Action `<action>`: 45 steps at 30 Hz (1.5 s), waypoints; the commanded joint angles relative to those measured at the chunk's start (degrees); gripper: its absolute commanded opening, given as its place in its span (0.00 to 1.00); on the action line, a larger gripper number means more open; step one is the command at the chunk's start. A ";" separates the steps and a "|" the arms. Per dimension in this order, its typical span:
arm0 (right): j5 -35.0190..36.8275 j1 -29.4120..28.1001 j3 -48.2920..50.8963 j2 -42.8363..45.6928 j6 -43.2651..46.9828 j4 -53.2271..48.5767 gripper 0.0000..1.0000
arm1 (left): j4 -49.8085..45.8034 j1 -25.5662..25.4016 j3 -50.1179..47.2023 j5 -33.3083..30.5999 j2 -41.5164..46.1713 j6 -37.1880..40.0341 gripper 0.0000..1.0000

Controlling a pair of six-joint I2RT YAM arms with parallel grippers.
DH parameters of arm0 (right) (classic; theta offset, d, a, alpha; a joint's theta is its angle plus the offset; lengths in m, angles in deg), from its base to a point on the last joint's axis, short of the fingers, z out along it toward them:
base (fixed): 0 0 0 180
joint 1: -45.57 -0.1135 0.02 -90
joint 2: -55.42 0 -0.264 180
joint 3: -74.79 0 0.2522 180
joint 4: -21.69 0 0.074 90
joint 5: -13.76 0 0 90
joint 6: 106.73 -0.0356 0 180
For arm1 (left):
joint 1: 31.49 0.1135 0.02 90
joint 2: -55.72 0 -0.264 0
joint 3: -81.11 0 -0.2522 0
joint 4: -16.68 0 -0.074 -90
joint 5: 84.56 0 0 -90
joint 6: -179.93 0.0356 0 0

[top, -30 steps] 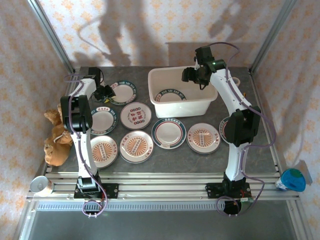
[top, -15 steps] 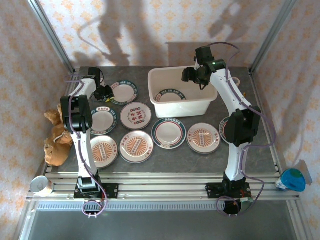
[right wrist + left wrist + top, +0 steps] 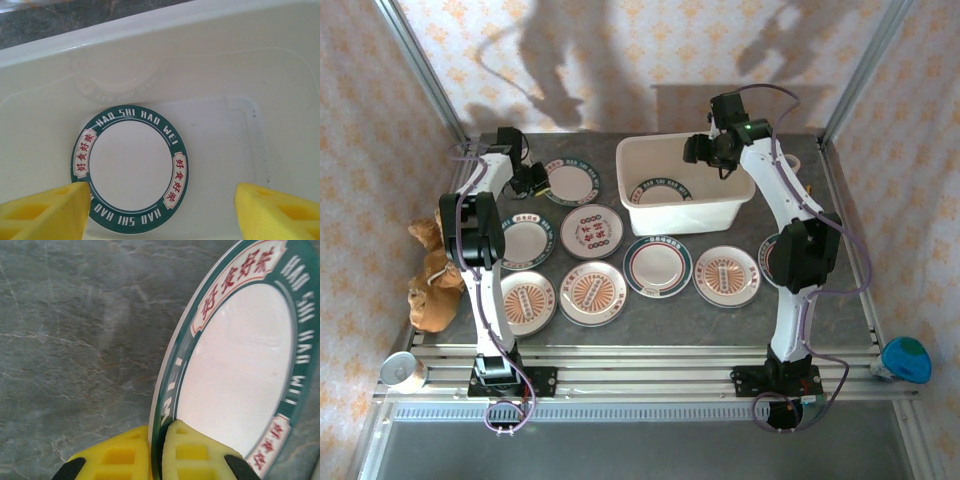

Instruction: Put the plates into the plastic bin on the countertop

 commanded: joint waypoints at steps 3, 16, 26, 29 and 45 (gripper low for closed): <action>-1.00 -0.26 -1.61 1.63 0.05 0.91 0.75 | 1.30 -1.08 0.06 -0.96 5.17 -0.55 0.00; -11.24 2.80 -6.77 -0.36 -3.08 3.17 0.74 | 5.92 -2.69 0.07 -2.69 14.07 -2.45 0.00; -18.53 4.28 -12.47 -3.16 -2.64 1.40 0.70 | 10.72 -4.08 1.93 0.44 18.82 -4.87 0.00; -21.22 4.50 -15.74 -4.52 -1.42 -0.92 0.67 | 12.83 -4.12 2.50 1.11 20.89 -6.28 0.00; -32.39 4.98 -16.62 -3.90 1.84 2.90 0.54 | 19.38 -9.02 12.03 17.33 19.56 -15.63 0.00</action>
